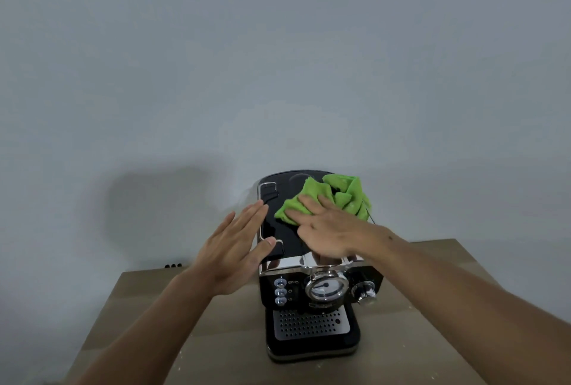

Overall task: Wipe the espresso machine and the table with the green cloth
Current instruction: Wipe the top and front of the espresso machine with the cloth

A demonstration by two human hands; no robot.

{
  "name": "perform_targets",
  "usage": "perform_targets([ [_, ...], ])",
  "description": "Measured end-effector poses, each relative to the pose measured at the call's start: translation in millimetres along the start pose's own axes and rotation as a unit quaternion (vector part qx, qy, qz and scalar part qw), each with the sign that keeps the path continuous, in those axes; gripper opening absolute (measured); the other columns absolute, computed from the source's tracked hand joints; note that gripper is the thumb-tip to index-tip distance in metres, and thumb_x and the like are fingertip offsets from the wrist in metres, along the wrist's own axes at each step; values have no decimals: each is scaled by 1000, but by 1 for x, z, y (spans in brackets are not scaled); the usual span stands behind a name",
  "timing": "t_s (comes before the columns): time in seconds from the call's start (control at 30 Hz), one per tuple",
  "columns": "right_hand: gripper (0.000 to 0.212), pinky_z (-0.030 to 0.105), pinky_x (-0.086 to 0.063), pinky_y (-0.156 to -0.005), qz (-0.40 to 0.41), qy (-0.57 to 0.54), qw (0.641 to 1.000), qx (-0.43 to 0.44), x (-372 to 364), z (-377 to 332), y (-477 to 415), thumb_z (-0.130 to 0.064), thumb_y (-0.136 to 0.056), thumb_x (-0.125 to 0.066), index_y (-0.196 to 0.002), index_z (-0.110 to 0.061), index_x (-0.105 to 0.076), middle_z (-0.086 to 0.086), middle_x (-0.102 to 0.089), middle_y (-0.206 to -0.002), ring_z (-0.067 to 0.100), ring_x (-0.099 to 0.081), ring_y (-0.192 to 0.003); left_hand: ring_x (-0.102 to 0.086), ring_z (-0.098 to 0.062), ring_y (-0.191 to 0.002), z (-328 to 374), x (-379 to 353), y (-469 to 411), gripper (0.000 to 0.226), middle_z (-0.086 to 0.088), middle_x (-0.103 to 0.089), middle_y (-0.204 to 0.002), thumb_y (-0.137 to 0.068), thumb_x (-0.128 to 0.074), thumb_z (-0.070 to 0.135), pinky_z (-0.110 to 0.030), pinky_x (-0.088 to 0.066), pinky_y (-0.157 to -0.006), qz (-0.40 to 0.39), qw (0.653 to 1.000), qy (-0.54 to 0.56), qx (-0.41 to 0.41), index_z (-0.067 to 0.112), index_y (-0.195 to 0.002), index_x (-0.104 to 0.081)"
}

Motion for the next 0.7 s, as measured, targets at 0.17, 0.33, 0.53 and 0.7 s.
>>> perform_targets([
  [0.17,57,46,-2,-119,5,13,1000,-8,2,-8,6,-41,-99,-18,-153,-28,-7,-2,13,-161,28,10,-147,8,10,-137,-1,-1,0,88,21,4,-150,-73,-2,67,-22,8,-115,-2,1000,0,2,25,-151,-5],
  [0.33,59,41,-4,-119,9,76,996,36,-8,-9,38,-37,-99,-25,-153,-26,-5,-7,10,-161,24,9,-148,8,11,-137,0,-2,2,86,23,5,-147,-74,-1,66,-17,11,-113,16,1000,21,-1,26,-150,-5],
  [0.53,57,49,1,-119,-2,31,1000,-2,8,9,-31,-40,-99,-19,-153,-31,-2,-8,15,-160,19,18,-146,8,10,-139,-1,-4,2,84,19,3,-153,-78,-2,65,-18,11,-113,25,999,25,0,26,-151,-5],
  [0.7,55,48,7,-118,8,-69,997,-44,25,18,-84,-31,-100,-17,-153,-28,-7,-2,16,-160,25,17,-146,2,9,-140,-2,-4,2,94,17,-3,-154,-76,5,80,-24,3,-117,47,998,45,-11,25,-150,-11],
])
Point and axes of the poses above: each hand's wrist, its own y-axis away from the middle knuckle, its own x-axis out of the back of the hand, z = x × y, the point moved 4 cm from there along -y, towards the middle knuckle
